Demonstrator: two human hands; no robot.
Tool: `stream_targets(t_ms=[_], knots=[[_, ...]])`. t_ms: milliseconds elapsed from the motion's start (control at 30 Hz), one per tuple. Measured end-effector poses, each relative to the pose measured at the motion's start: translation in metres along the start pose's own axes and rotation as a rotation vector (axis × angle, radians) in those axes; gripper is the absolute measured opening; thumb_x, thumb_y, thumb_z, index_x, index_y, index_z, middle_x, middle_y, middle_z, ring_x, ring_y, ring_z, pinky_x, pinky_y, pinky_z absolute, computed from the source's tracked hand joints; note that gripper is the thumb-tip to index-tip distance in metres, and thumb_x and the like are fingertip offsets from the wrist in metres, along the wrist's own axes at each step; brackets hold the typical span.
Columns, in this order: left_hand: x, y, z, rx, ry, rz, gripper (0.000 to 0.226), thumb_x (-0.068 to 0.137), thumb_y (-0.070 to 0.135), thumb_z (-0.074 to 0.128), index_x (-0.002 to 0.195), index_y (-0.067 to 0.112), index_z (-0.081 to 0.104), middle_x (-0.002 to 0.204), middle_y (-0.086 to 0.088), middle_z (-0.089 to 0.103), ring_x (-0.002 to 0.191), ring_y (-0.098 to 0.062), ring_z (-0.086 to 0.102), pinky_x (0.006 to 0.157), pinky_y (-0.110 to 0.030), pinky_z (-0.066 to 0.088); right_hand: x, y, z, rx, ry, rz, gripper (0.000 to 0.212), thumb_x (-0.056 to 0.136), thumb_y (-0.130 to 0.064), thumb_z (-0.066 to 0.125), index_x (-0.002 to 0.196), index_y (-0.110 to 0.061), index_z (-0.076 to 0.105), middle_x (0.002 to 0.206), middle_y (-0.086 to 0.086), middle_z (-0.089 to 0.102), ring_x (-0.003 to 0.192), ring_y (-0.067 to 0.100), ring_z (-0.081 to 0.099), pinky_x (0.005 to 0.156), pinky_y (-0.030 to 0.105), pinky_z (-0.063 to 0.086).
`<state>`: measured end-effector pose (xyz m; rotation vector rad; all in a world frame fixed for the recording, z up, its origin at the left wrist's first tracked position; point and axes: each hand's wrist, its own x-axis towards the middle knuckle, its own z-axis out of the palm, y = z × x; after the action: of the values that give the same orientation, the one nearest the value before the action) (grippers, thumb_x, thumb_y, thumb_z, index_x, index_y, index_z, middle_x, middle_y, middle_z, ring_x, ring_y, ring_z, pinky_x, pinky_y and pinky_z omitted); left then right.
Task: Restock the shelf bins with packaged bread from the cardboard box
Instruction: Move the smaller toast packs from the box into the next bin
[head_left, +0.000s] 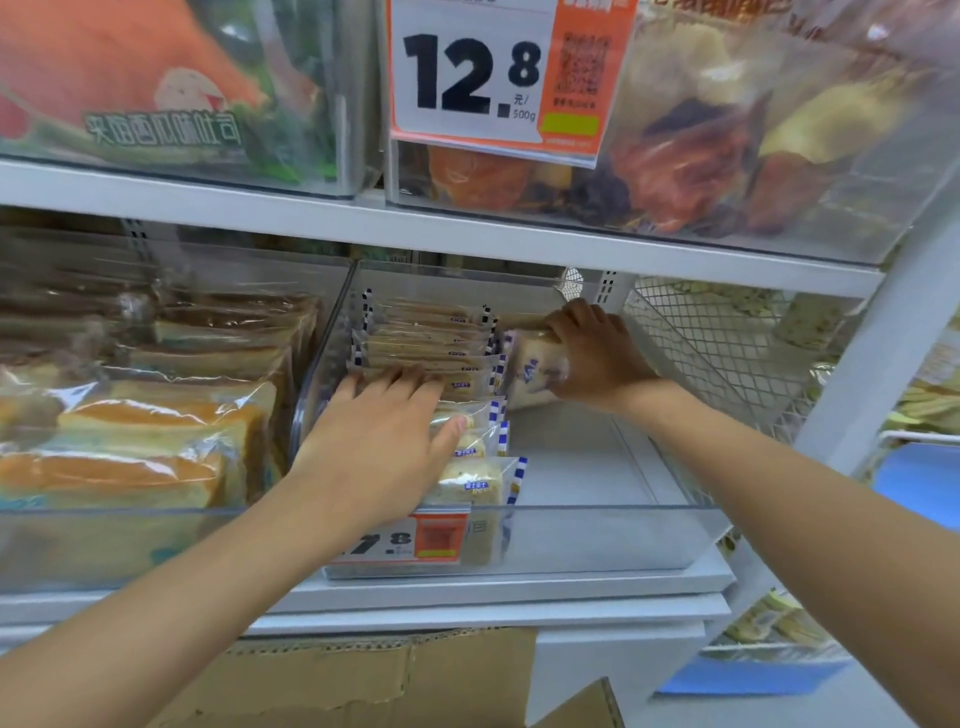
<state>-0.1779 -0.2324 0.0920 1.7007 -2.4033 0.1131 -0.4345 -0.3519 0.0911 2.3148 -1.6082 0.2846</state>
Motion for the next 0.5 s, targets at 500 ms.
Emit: stream_targets(t_ms=[500], knots=[[-0.002, 0.002, -0.001, 0.003, 0.02, -0.012, 0.068, 0.089, 0.057, 0.006, 0.144, 0.03, 0.034, 0.146, 0.009, 0.044, 0.136, -0.013, 0.036, 0.115, -0.04, 0.024, 0.001, -0.01, 0.016, 0.415, -0.064, 0.286, 0.118, 0.061, -0.059, 0.082, 0.153, -0.029, 0.016, 0.16, -0.005, -0.02, 0.149, 0.028, -0.013, 0.116, 0.059, 0.016]])
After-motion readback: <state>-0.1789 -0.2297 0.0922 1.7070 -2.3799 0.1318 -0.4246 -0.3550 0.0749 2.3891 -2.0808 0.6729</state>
